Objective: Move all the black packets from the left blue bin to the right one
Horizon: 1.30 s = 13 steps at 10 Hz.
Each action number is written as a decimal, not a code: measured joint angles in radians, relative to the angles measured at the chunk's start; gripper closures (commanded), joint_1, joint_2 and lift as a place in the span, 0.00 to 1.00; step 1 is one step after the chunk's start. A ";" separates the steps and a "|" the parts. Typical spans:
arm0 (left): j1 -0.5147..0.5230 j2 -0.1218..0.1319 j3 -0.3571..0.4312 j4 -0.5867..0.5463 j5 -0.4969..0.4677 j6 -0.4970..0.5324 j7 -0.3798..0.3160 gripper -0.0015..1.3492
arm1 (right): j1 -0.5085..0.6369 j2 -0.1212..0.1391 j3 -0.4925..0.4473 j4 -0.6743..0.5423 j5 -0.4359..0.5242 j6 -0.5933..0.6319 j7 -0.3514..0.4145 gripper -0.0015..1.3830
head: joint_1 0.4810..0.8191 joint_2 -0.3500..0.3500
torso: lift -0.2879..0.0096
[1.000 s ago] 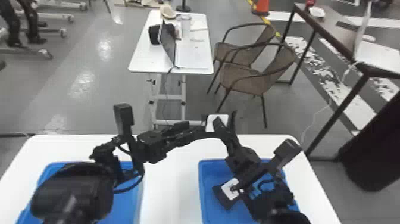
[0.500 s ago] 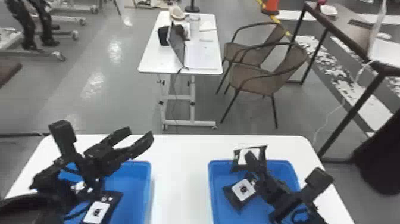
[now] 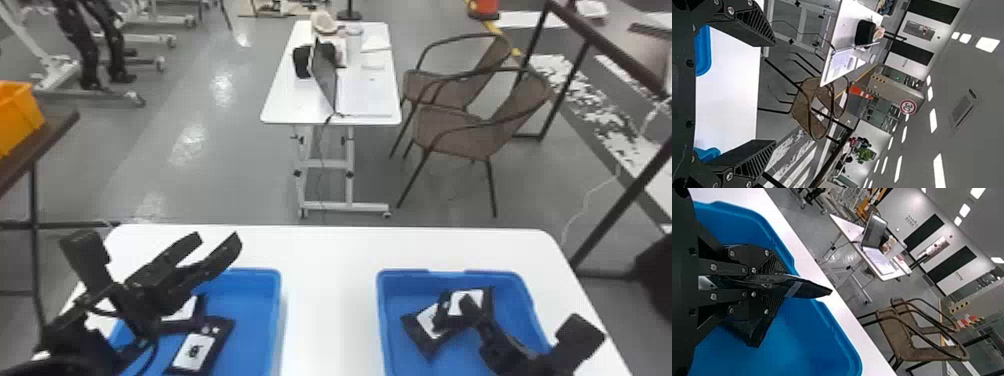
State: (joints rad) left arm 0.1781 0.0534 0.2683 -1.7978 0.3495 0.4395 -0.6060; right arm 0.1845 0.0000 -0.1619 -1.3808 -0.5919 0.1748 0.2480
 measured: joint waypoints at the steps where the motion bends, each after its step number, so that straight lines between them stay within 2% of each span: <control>1: 0.003 -0.005 0.008 -0.006 0.013 0.025 0.008 0.11 | -0.011 0.000 -0.021 0.026 0.011 -0.005 -0.016 0.24 | 0.63 0.47 | 0.97; 2: 0.009 -0.012 0.017 -0.021 0.018 0.036 0.023 0.11 | -0.010 0.000 -0.038 0.029 0.030 -0.016 -0.054 0.05 | 0.63 0.45 | 0.97; 4: 0.025 -0.021 0.045 -0.063 -0.061 0.037 0.026 0.11 | 0.046 0.000 -0.045 -0.057 0.099 -0.103 -0.186 0.10 | 0.63 0.41 | 0.97; 5: 0.039 -0.020 0.055 -0.073 -0.100 0.046 0.026 0.12 | 0.086 0.000 -0.045 -0.112 0.129 -0.180 -0.198 0.11 | 0.63 0.39 | 0.97; 7: 0.078 -0.019 0.078 -0.085 -0.166 0.108 0.026 0.14 | 0.168 0.000 -0.037 -0.247 0.150 -0.244 -0.190 0.11 | 0.63 0.41 | 0.97; 9: 0.076 -0.031 0.108 -0.073 -0.272 0.192 0.017 0.14 | 0.205 0.000 -0.022 -0.329 0.111 -0.246 -0.145 0.11 | 0.63 0.46 | 0.97; 12: 0.042 -0.023 0.115 0.002 -0.393 0.244 0.006 0.14 | 0.190 0.000 -0.019 -0.352 0.060 -0.219 -0.098 0.11 | 0.63 0.53 | 0.97; 13: 0.007 -0.012 0.115 0.046 -0.441 0.253 -0.018 0.14 | 0.189 0.000 -0.017 -0.351 0.053 -0.212 -0.093 0.11 | 0.63 0.55 | 0.97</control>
State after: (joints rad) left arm 0.1851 0.0412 0.3830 -1.7516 -0.0918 0.6921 -0.6237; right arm 0.3735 0.0000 -0.1786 -1.7317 -0.5384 -0.0376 0.1546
